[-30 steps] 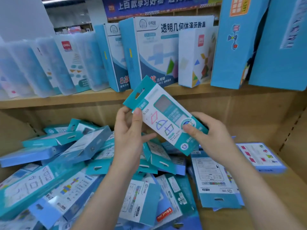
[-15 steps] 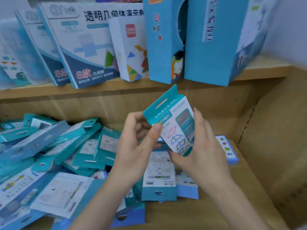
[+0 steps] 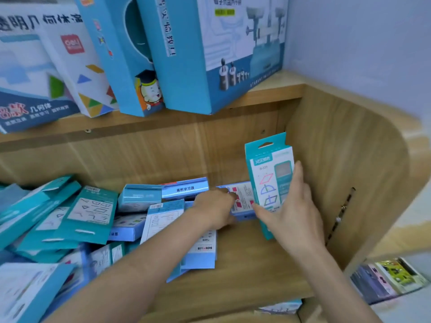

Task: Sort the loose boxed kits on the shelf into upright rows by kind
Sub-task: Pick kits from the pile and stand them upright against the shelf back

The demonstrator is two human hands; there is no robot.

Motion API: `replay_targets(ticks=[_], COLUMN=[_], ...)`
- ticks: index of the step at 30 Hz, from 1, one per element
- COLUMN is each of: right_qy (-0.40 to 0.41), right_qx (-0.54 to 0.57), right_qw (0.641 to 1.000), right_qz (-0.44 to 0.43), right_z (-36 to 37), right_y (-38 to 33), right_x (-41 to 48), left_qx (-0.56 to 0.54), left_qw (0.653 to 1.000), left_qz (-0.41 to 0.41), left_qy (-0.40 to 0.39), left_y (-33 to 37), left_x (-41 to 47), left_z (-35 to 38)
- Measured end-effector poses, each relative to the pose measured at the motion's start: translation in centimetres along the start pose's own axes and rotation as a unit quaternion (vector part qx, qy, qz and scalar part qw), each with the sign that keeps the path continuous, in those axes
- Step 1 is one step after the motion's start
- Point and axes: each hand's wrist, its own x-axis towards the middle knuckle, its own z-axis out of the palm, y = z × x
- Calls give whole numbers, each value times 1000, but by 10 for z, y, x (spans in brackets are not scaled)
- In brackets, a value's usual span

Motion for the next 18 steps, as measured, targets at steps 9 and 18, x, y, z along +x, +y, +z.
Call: replay_targets(ticks=[9, 18], right_qy=[24, 44], right_qx=[60, 65], right_qw=[997, 996], right_qz=[-35, -48], right_z=[30, 34], right_y=[23, 32], right_x=[-11, -13], left_qx=[159, -69], left_qw=[987, 941], left_qz=[-9, 17], left_qy=[-28, 330], left_y=[13, -15], left_x=[24, 15], left_z=[15, -44])
